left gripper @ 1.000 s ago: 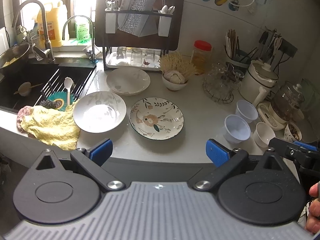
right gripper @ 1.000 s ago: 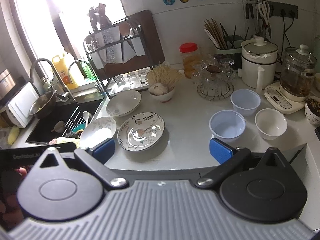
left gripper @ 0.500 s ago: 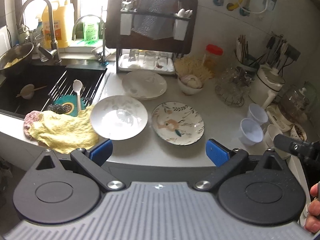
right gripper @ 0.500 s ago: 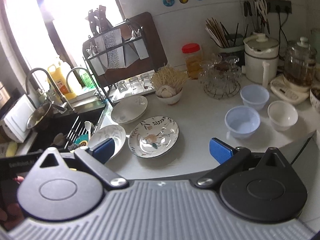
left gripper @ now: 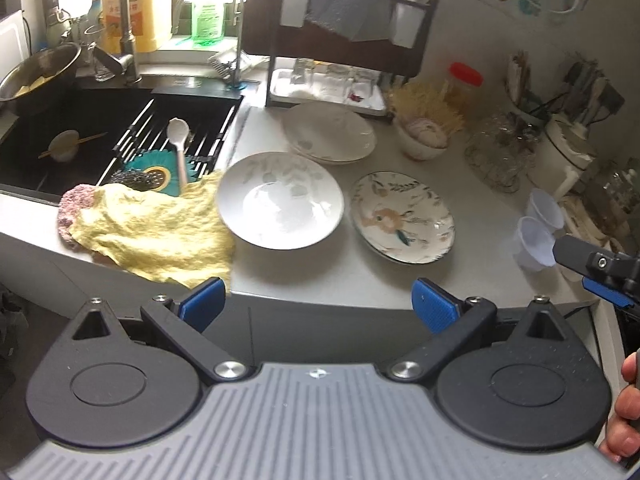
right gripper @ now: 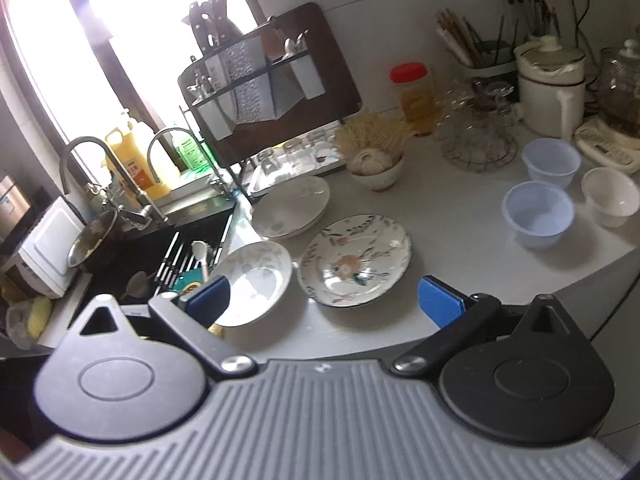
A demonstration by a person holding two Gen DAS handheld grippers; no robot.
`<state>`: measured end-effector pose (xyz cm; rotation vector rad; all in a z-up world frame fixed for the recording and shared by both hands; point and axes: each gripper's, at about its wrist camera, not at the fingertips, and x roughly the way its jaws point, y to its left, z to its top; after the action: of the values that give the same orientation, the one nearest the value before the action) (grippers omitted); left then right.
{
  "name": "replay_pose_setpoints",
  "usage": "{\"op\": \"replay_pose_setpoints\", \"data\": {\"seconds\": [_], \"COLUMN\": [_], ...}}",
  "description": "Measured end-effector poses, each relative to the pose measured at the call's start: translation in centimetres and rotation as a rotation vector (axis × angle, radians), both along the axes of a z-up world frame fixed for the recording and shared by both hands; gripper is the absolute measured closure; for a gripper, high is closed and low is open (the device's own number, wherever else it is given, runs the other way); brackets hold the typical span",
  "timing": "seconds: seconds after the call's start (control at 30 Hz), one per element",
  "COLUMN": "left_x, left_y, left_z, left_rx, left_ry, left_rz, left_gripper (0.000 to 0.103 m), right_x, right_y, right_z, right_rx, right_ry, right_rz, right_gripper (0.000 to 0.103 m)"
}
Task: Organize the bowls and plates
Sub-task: 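Move both open grippers toward the rim of the white leaf-pattern bowl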
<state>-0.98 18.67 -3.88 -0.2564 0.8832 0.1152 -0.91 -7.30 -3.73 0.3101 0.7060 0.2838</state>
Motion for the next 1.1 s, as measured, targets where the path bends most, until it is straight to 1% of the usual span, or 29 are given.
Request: {"op": "replay_pose_setpoints", "data": {"seconds": [0.07, 0.17, 0.23, 0.33, 0.47, 0.67, 0.8, 0.87, 0.93, 0.97, 1.0, 1.03, 1.1], "left_x": [0.5, 1.7, 2.7, 4.2, 6.4, 10.4, 12.5, 13.5, 14.6, 14.9, 15.2, 15.7, 16.5], "left_y": [1.1, 2.8, 4.0, 5.9, 8.8, 12.9, 15.1, 15.9, 16.5, 16.6, 16.6, 16.8, 17.1], "left_z": [-0.2, -0.6, -0.8, -1.5, -2.7, -4.8, -6.2, -7.2, -8.2, -8.7, -9.2, -9.6, -10.4], "left_rx": [-0.014, -0.016, -0.021, -0.026, -0.034, -0.05, -0.098, -0.131, -0.165, -0.176, -0.186, -0.193, -0.195], "left_ry": [-0.001, 0.01, 0.013, 0.027, 0.044, 0.065, 0.072, 0.08, 0.095, 0.101, 0.106, 0.113, 0.118], "left_rz": [-0.004, 0.014, 0.018, 0.022, 0.02, 0.026, 0.017, 0.022, 0.013, 0.01, 0.003, -0.005, -0.018], "left_gripper": [0.002, 0.002, 0.002, 0.002, 0.002, 0.002, 0.002, 0.002, 0.003, 0.003, 0.003, 0.003, 0.003], "right_x": [0.7, 2.1, 2.9, 4.4, 6.6, 9.9, 11.6, 12.3, 12.8, 13.1, 13.3, 13.6, 14.4], "right_y": [1.0, 2.3, 3.4, 5.2, 7.5, 10.5, 12.1, 12.4, 12.8, 12.9, 13.0, 13.1, 13.4], "right_z": [-0.6, -1.4, -1.8, -3.0, -4.6, -7.2, -8.8, -9.6, -10.4, -10.7, -11.0, -11.4, -11.9], "right_rx": [0.005, 0.044, 0.035, 0.048, 0.069, 0.099, 0.094, 0.102, 0.095, 0.093, 0.094, 0.091, 0.089], "right_ry": [0.007, 0.036, 0.041, 0.061, 0.118, 0.243, 0.303, 0.329, 0.352, 0.364, 0.372, 0.384, 0.395], "right_rz": [0.014, 0.025, 0.009, -0.002, -0.011, -0.025, -0.019, -0.024, -0.033, -0.043, -0.05, -0.057, -0.066], "right_gripper": [0.001, 0.001, 0.001, 0.001, 0.001, 0.001, 0.001, 0.004, 0.01, 0.012, 0.016, 0.022, 0.025]}}
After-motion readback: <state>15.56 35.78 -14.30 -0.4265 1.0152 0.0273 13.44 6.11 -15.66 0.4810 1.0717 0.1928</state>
